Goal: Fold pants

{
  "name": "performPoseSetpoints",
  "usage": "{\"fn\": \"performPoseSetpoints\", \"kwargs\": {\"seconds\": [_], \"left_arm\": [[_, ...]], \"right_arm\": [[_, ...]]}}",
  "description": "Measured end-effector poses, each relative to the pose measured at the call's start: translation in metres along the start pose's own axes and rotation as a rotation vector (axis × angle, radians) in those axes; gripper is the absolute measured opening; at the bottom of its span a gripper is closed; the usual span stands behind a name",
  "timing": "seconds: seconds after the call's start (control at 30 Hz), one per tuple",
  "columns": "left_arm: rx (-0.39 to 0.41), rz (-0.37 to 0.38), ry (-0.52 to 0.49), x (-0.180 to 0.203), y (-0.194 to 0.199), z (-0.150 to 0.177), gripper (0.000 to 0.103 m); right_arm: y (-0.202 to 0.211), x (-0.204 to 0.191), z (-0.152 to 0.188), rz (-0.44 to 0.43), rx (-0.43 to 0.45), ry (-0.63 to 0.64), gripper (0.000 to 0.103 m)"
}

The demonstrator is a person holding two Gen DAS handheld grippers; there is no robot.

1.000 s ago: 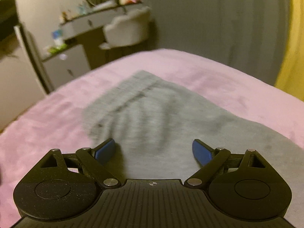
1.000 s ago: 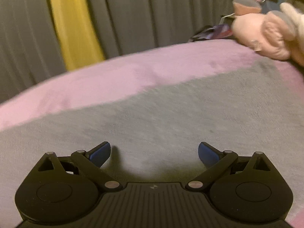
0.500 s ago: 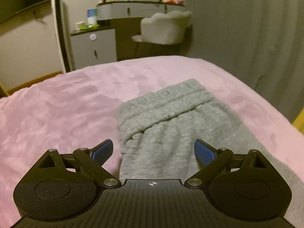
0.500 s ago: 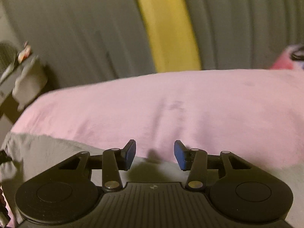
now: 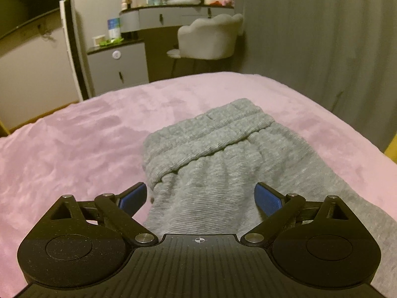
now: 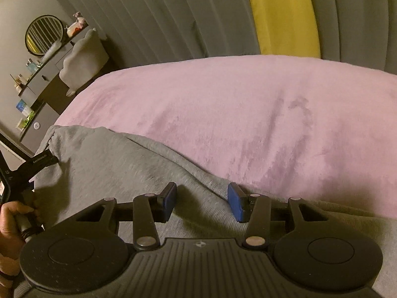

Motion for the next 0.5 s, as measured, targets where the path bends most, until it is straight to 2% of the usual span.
{"fn": "performPoseSetpoints", "kwargs": {"seconds": [0.13,0.27,0.33,0.4,0.43,0.5], "left_arm": [[-0.023,0.016,0.032,-0.004,0.003,-0.001,0.098],[-0.072,0.133,0.032,0.002,0.006,0.0,0.098],[-0.058,0.148,0.001,0.008,0.013,0.001,0.098],[-0.062,0.17,-0.026,0.013,0.018,0.001,0.098],[-0.059,0.188,-0.036,0.014,0.023,0.0,0.098],[-0.036,0.218,-0.042,0.014,0.035,0.0,0.098]], "right_arm": [[0.007,-0.012,0.008,-0.011,0.005,0.066,0.048],[0.01,-0.015,0.016,0.002,0.017,0.102,0.047],[0.007,-0.015,0.014,0.023,0.019,0.106,0.045],[0.006,-0.019,0.014,0.059,0.039,0.143,0.029],[0.007,-0.021,0.016,0.085,0.06,0.171,0.014],[0.01,-0.025,0.023,0.112,0.095,0.195,0.012]]}}
Point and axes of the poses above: each gripper's, at about its wrist camera, not at the fingertips, and y roughly against the way its jaws point, x to its right, z to its underside, the point moved 4 cm from there along -y, roughly the way its jaws point, and after that the axes turned 11 degrees about z, right-handed, at the moved point
